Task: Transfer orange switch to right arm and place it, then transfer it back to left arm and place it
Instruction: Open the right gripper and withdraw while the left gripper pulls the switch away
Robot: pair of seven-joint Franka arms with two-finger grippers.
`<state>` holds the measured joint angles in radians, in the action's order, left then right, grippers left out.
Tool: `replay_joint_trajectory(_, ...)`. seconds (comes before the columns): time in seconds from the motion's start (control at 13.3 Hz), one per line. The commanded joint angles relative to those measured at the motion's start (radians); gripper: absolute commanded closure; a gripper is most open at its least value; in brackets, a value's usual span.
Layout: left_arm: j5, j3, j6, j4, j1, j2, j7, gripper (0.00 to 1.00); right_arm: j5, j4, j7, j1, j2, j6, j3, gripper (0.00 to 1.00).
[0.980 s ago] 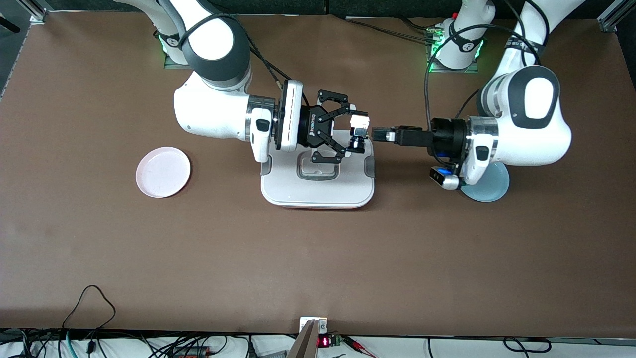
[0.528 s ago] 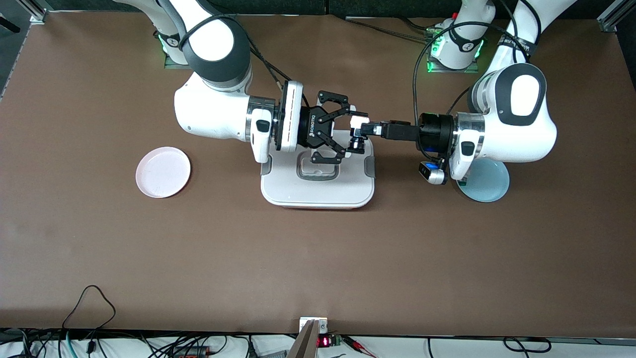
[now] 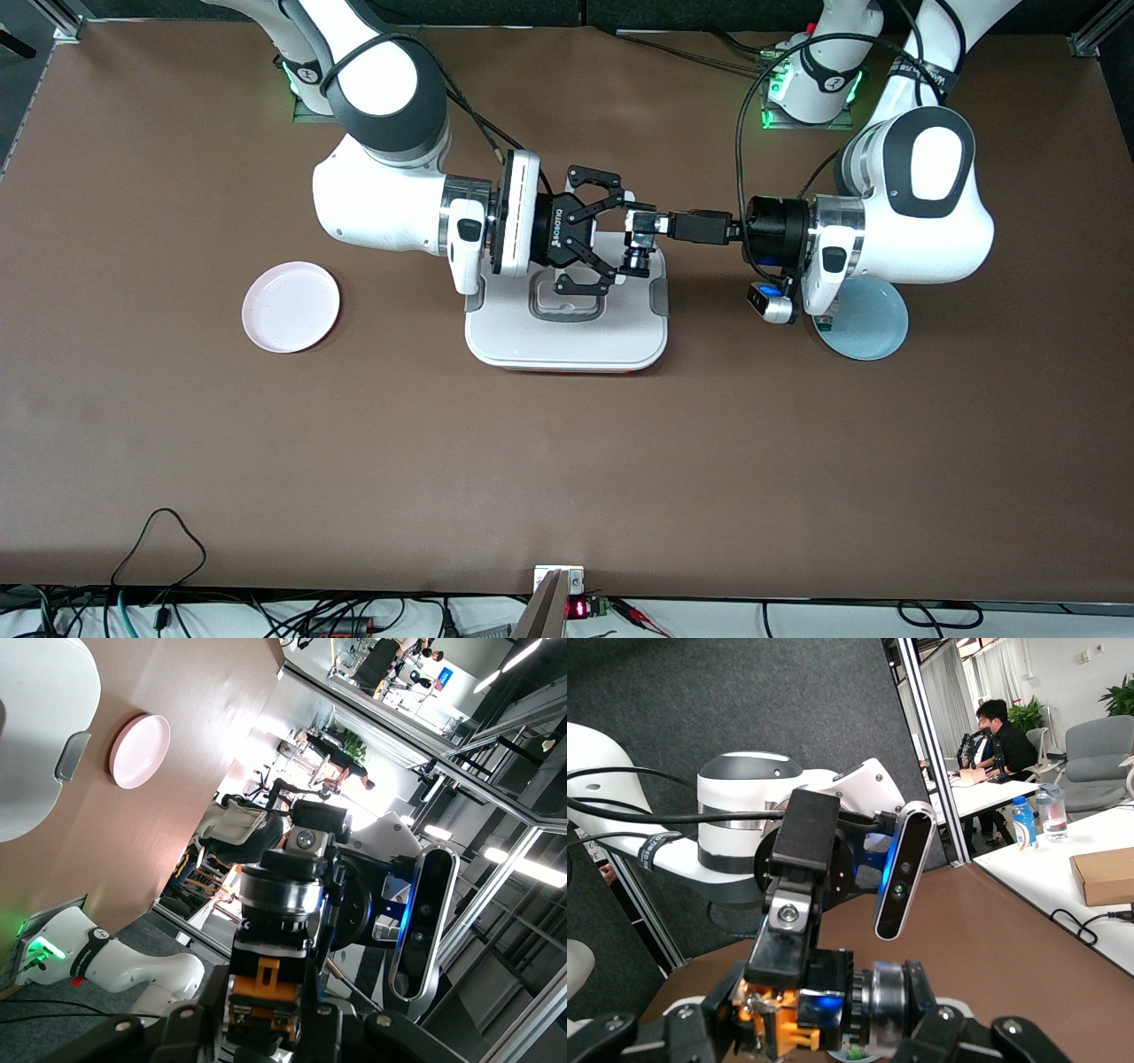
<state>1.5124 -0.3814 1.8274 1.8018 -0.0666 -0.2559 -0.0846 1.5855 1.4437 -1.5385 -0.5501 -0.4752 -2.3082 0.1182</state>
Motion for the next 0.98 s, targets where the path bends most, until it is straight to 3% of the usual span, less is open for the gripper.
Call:
replay_joint_trajectory(0.0, 0.031, -0.005, 0.013, 0.024, -0.004, 0.03, -0.026, 1.0, 0.021, -0.022, -0.034, -0.002, -0.011, -0.019, 0.008, 0.81)
replay_joint_trajectory(0.15, 0.031, -0.005, 0.013, 0.024, -0.004, 0.03, -0.026, 1.0, 0.021, -0.022, -0.034, -0.002, -0.008, -0.019, 0.008, 0.78)
replay_joint_trajectory(0.23, 0.031, -0.005, 0.013, 0.024, -0.004, 0.03, -0.026, 1.0, 0.022, -0.019, -0.019, -0.002, -0.005, -0.016, 0.008, 0.58)
replay_joint_trajectory(0.3, 0.031, -0.005, 0.013, 0.024, -0.004, 0.03, -0.026, 1.0, 0.025, -0.011, -0.018, -0.001, -0.002, -0.013, 0.008, 0.01)
replay_joint_trajectory(0.75, 0.016, -0.002, 0.01, 0.024, -0.005, 0.026, -0.009, 1.0, 0.025, -0.009, -0.015, 0.001, 0.006, -0.008, 0.006, 0.0)
replay_joint_trajectory(0.9, -0.062, -0.002, 0.003, 0.018, -0.013, 0.021, 0.032, 1.0, 0.024, -0.008, -0.015, 0.002, 0.007, -0.008, 0.006, 0.0)
